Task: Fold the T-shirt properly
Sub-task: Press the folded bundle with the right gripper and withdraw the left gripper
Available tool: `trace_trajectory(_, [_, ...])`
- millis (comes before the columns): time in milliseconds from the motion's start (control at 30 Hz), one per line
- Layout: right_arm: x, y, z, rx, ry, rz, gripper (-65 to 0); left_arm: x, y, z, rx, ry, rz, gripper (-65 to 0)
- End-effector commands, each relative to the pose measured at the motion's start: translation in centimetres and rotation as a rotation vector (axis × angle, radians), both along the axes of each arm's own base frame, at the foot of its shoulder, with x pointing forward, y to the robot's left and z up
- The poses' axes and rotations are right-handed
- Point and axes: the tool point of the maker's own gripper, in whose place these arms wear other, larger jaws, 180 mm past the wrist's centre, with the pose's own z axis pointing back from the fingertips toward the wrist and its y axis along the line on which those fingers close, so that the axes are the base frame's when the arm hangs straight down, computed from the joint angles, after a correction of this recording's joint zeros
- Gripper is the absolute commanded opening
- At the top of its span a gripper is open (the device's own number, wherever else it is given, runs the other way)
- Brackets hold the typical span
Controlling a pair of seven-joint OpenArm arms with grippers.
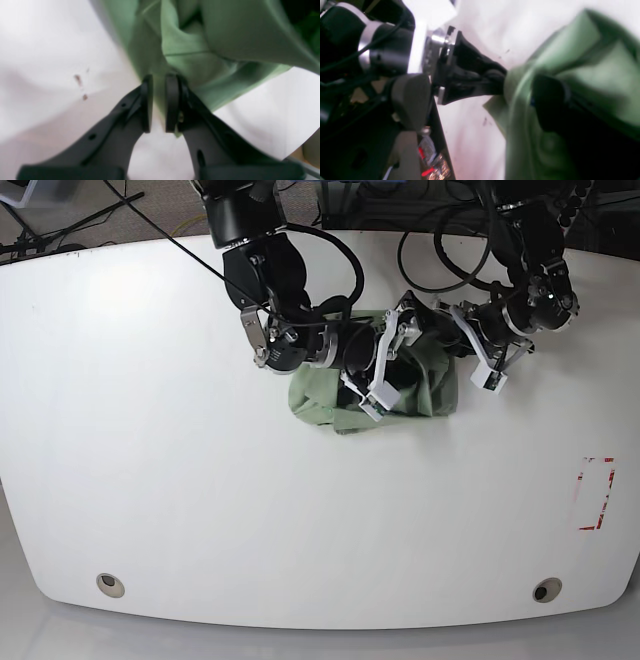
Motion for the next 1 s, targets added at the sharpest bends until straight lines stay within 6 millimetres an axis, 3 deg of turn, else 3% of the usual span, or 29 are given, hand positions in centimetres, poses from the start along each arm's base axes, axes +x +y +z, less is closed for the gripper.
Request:
trace_trajectory(0, [1.0, 0.0, 2.8, 0.060, -0.074, -0.019, -8.6, 1.1, 0.1, 2.3, 0.002, -0.084, 0.001, -58.1])
trace_trajectory(200, [0.4, -1.7, 5.0, 0.054, -0.173, -0.029, -11.4, 0.8, 3.3, 3.8, 0.068, -0.124, 0.055, -58.1])
trace_trajectory(333, [-0.5, -3.3, 5.6, 0.018, -0.233, -0.029, -11.6, -0.3, 6.5, 4.1, 0.140, -0.116, 0.094, -58.2])
trace_trajectory(533, [-2.0, -5.5, 4.6, -0.056, -0.262, 0.000, -11.7, -1.3, 9.8, 4.5, 0.213, -0.103, 0.124, -58.3])
trace_trajectory(633, [-3.1, -5.1, 3.9, -0.096, -0.285, 0.066, -11.7, -1.6, 10.6, 4.6, 0.239, -0.097, 0.119, -58.5])
trace_trajectory(767, [-5.3, -3.2, 2.7, -0.190, -0.380, 0.180, -11.7, -1.6, 11.4, 4.8, 0.267, -0.094, 0.116, -58.6])
trace_trajectory(967, [-4.6, -2.4, 1.2, -0.343, -0.536, 0.188, -11.9, -1.6, 11.4, 4.8, 0.267, -0.093, 0.116, -58.6])
